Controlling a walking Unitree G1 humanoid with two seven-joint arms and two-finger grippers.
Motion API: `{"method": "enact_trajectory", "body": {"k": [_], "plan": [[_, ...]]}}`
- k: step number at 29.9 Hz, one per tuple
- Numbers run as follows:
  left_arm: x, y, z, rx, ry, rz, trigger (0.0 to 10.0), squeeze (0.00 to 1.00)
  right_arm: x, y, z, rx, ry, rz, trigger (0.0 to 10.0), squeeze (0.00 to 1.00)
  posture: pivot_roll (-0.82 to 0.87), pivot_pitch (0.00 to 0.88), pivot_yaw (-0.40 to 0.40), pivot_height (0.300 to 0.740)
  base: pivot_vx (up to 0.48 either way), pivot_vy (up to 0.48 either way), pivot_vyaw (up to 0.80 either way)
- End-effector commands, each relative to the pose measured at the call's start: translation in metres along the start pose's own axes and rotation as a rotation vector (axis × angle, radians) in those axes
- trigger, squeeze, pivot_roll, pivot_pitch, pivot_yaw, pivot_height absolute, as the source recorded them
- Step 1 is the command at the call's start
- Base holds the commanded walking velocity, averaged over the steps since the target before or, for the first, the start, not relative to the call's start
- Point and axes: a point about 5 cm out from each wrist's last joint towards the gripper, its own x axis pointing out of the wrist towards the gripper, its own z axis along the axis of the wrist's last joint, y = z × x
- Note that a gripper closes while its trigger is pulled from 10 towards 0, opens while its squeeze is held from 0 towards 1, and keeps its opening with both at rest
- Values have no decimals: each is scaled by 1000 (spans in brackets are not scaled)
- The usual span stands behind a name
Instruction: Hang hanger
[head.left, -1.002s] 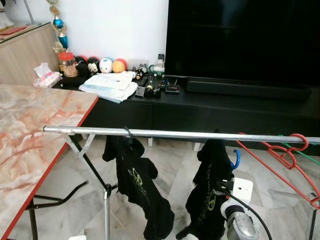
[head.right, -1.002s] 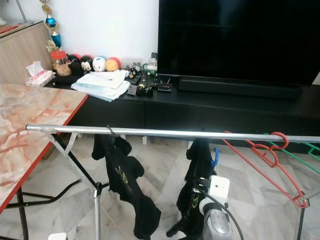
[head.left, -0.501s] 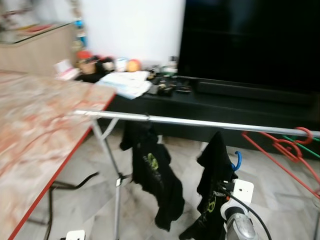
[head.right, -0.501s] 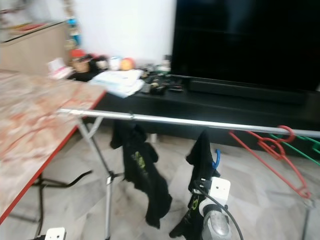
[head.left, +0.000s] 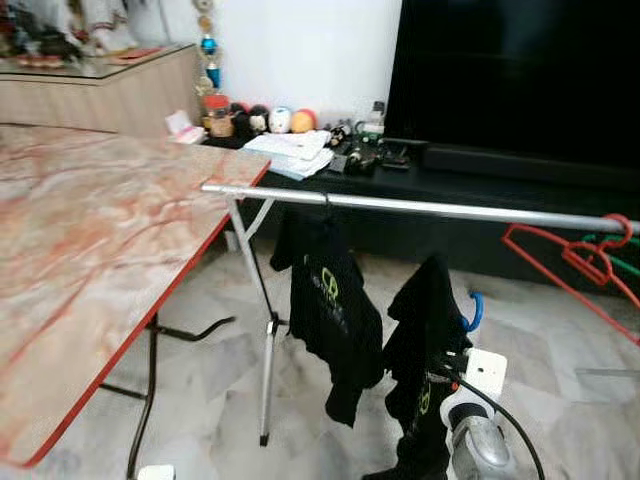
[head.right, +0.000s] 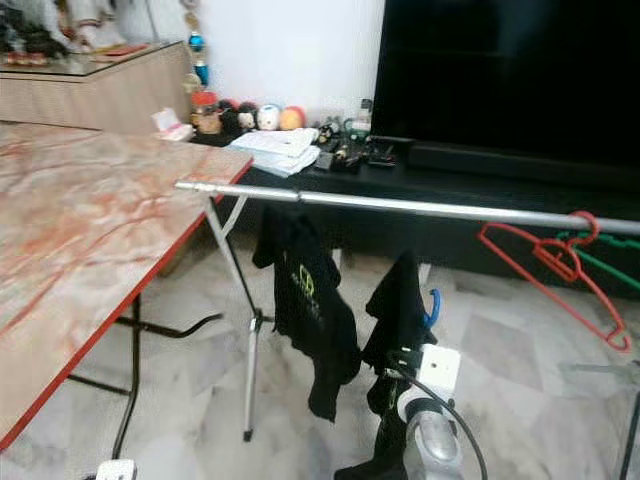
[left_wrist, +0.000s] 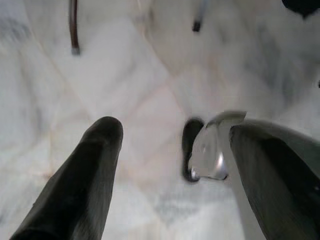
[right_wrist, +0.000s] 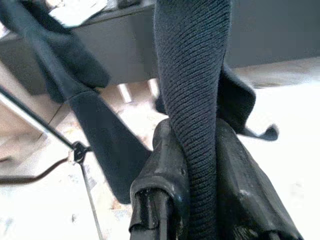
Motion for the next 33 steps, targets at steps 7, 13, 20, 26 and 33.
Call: {"method": "enact_trajectory", "body": {"k": [7,13,20,26,33], "plan": [[2,5,10,-5,-31,15,10000,0,4,4,9,11,-31,6,10000,0,85,0,-15,740,-292,0,0],[2,5,10,-8,-32,17,10000,0,5,4,9,13,-30,5,10000,0,87,0,-15,740,-296,0,0],[2,6,11,-15,-33,24,10000,0,6,5,11,15,-31,1,10000,0,91,0,-18,740,-308,0,0],[2,7,12,-18,-35,28,10000,0,7,5,12,16,-32,-3,10000,0,92,0,-19,740,-314,0,0],[2,9,13,-17,-39,30,10000,0,8,8,12,19,-30,-7,10000,0,96,0,-17,740,-314,0,0]]}}
